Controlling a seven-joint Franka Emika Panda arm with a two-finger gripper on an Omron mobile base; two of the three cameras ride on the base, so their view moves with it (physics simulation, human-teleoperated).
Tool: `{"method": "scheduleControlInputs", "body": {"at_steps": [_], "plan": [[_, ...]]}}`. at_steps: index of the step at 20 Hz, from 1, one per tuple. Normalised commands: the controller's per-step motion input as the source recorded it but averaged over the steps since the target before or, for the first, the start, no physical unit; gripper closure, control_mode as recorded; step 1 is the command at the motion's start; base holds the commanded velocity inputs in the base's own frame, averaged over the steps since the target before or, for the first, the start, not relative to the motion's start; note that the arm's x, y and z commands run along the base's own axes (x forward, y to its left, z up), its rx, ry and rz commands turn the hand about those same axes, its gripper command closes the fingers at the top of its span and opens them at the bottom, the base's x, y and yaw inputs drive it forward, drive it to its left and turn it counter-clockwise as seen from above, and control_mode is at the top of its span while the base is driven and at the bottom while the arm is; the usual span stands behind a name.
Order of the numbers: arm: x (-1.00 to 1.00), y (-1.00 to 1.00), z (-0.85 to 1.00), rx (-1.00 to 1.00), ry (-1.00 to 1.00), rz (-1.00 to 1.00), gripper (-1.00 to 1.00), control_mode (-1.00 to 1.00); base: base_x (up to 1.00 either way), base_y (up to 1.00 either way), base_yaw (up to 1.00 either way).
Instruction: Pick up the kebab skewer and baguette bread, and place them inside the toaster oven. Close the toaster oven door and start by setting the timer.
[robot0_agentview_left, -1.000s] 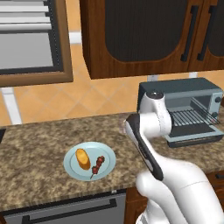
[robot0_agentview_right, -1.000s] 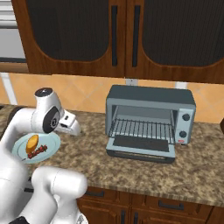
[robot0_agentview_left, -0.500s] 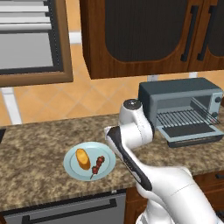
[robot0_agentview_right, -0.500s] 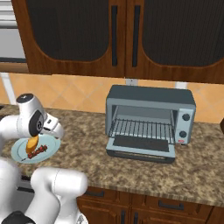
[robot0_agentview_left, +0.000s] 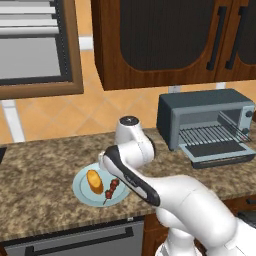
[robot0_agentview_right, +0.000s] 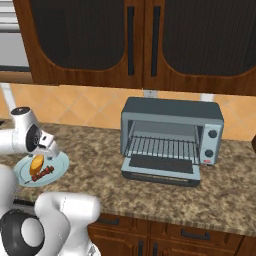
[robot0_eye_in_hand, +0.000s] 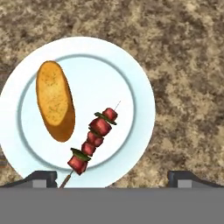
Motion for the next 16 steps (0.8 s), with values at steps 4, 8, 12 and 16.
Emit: {"method": "scheduleControlInputs", "body": {"at_steps": [4, 8, 12, 16], "plan": [[0.18, 0.45, -0.08, 0.0, 0.16, 0.12, -1.0, -1.0, 0.0, 0.0, 0.0], [0.13, 0.21, -0.25, 0.0, 0.06, 0.08, -1.0, -1.0, 0.0, 0.0, 0.0], [0.21, 0.33, -0.27, 0.01, 0.1, 0.06, -1.0, -1.0, 0.0, 0.0, 0.0], [0.03, 0.31, -0.38, 0.02, 0.04, 0.01, -1.0, -1.0, 0.0, 0.0, 0.0]]}}
